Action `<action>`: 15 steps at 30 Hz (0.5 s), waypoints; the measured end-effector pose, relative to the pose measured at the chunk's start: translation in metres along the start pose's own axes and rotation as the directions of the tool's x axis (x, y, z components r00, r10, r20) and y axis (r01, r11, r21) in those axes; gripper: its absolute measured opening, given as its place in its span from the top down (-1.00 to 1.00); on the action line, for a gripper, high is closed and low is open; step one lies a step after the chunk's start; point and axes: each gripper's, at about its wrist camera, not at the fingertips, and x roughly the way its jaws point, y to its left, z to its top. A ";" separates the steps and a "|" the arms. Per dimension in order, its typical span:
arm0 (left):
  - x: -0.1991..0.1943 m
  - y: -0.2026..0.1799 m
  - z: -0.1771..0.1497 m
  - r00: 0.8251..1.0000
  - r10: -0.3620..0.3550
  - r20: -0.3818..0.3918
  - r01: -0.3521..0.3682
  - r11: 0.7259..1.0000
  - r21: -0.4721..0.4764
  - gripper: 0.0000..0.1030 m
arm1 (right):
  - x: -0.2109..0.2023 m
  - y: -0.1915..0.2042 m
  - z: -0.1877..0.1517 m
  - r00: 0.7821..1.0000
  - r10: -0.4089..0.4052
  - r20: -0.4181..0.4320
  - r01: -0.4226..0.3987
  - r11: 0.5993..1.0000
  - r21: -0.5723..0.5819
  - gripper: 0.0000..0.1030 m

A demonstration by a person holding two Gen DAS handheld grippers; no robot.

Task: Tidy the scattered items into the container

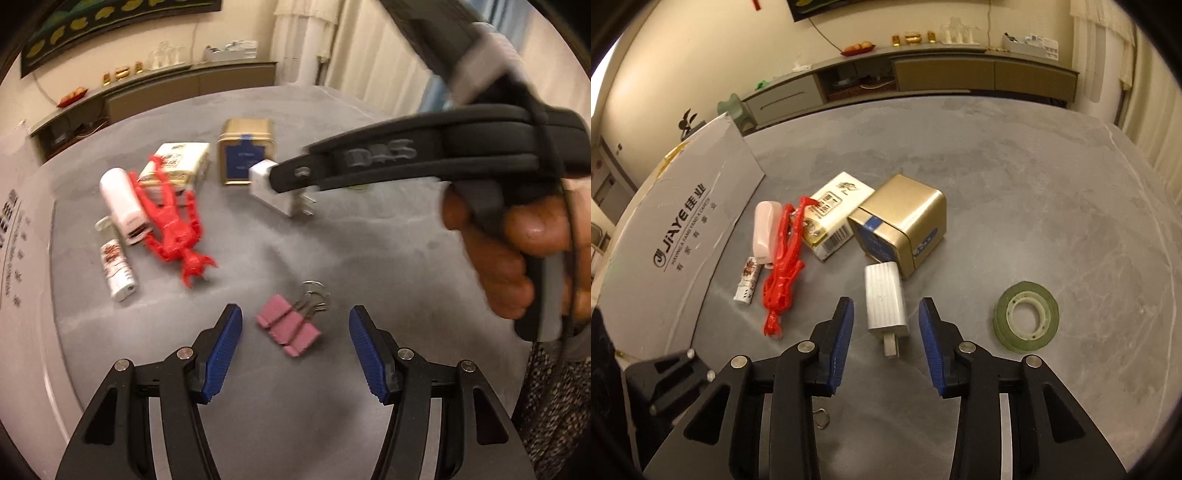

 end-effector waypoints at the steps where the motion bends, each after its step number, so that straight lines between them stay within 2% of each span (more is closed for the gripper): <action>1: -0.001 -0.003 0.000 0.999 -0.037 -0.007 0.037 0.999 0.008 -0.15 | -0.001 -0.002 0.000 1.000 0.003 -0.007 -0.003 1.000 0.011 0.53; 3: -0.005 -0.008 -0.001 0.999 -0.050 -0.001 0.050 0.998 0.030 -0.15 | -0.006 -0.005 -0.001 1.000 -0.014 -0.009 0.014 1.000 0.013 0.53; 8: -0.004 -0.009 0.002 1.000 -0.017 0.026 0.016 0.998 0.058 -0.15 | -0.007 -0.006 -0.003 1.000 -0.025 0.003 0.025 1.000 0.004 0.49; 9: -0.003 -0.014 0.001 0.999 -0.027 0.025 0.025 0.997 0.079 -0.15 | -0.006 -0.006 -0.003 1.000 -0.024 0.008 0.024 1.000 0.005 0.43; 13: 0.003 -0.039 -0.007 1.000 -0.029 0.012 0.026 0.986 0.163 -0.13 | -0.001 -0.009 -0.003 1.000 -0.012 0.029 0.012 1.000 0.012 0.43; 14: 0.006 -0.039 -0.006 0.999 -0.033 0.009 0.032 0.986 0.162 -0.08 | 0.001 -0.012 -0.004 1.000 0.002 0.019 -0.003 1.000 0.026 0.47; 15: 0.008 -0.040 -0.005 0.999 -0.037 0.013 0.035 0.986 0.163 0.19 | 0.001 -0.014 -0.004 1.000 0.019 0.008 -0.020 0.999 0.044 0.51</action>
